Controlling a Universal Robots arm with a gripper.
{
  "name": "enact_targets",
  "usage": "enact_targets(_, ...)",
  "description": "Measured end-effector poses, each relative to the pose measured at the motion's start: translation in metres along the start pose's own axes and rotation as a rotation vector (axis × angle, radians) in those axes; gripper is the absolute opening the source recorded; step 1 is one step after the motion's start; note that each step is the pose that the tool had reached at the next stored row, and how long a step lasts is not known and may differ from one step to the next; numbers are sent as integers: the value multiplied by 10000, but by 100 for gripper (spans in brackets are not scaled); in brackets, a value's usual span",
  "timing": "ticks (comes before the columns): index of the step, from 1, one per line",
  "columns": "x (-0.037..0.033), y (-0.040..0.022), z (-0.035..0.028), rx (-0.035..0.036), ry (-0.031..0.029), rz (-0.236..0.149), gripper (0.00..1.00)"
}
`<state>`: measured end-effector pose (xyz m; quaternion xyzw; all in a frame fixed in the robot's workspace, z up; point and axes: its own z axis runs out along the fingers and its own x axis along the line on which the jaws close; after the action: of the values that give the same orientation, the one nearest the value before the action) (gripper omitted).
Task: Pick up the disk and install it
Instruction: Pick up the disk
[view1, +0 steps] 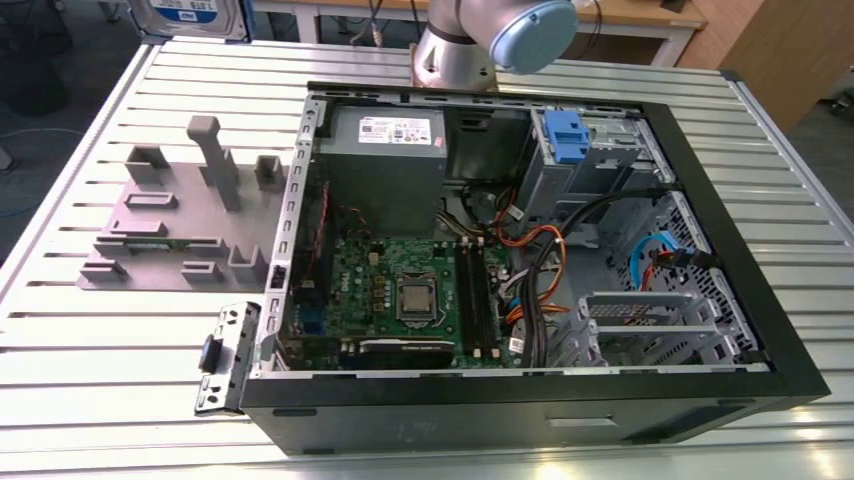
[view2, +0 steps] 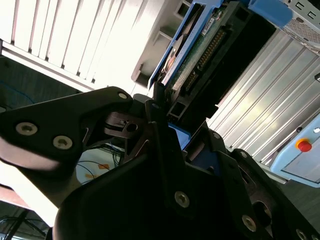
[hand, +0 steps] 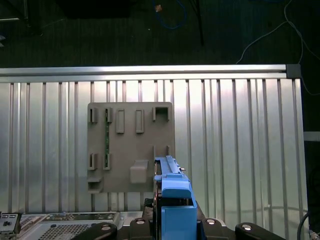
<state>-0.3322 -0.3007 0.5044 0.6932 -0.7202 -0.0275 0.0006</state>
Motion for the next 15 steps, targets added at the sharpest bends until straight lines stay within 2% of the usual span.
enact_targets(15,-3,-88,-3,0,0,0,36)
